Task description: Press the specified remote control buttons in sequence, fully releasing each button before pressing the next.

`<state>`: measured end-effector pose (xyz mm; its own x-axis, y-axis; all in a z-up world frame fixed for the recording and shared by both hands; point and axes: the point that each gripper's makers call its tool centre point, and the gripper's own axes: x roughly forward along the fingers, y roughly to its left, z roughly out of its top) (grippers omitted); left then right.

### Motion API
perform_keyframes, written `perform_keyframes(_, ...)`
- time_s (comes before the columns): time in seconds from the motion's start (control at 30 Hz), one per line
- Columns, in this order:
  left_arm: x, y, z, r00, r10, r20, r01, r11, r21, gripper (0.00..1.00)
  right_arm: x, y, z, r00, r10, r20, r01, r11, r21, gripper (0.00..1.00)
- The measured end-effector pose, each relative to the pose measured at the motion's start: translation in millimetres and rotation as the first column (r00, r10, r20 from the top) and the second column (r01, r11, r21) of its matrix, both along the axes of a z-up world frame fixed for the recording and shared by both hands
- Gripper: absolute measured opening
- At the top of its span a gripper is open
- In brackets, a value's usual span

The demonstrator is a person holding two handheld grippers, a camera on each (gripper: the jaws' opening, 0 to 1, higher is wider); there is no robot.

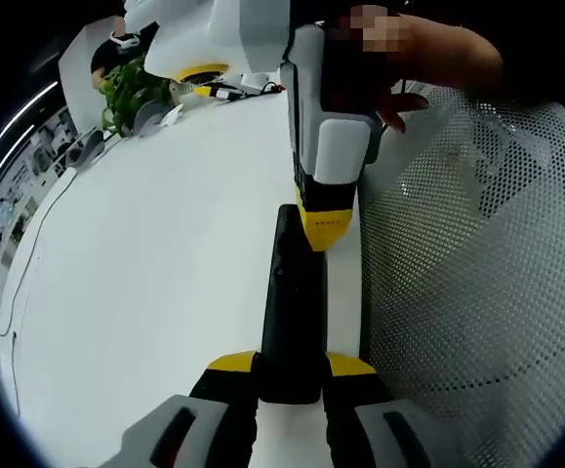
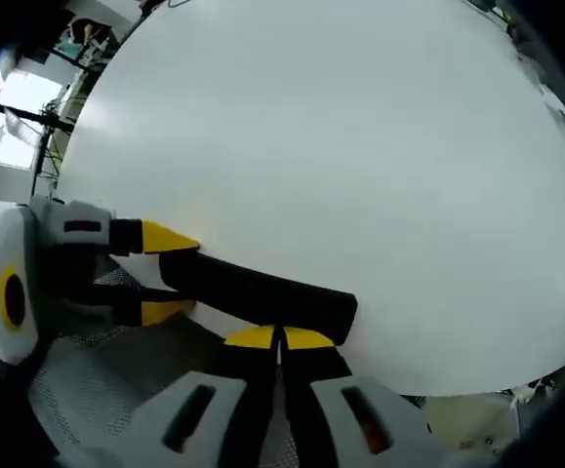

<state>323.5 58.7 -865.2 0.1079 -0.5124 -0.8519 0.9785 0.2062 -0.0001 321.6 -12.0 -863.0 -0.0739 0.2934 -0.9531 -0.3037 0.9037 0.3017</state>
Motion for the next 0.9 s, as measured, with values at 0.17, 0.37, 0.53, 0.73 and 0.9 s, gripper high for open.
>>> perform_keyframes(0.17,-0.1,0,-0.1,1.000,0.001,0.000,-0.001,1.000,-0.002,0.25,1,-1,0.0,0.997,-0.073,-0.033,0.074,0.997,0.036,0.00)
perform_keyframes(0.37,-0.6,0,-0.2,1.000,-0.004,0.002,0.004,1.000,-0.004,0.25,4,-1,4.8,0.994,-0.107,-0.022,0.108,0.993,0.045,0.00)
perform_keyframes(0.53,-0.5,0,-0.1,1.000,-0.006,0.002,0.006,1.000,-0.003,0.25,12,1,10.5,0.989,-0.148,0.003,0.147,0.985,0.092,0.00)
perform_keyframes(0.73,-0.2,0,0.0,1.000,-0.004,0.001,0.004,1.000,-0.002,0.25,13,4,9.4,0.986,-0.166,-0.001,0.165,0.980,0.111,0.00)
perform_keyframes(0.9,0.0,0,0.1,1.000,-0.003,0.000,0.003,1.000,-0.001,0.25,13,5,5.7,0.990,-0.143,0.007,0.142,0.985,0.098,0.00)
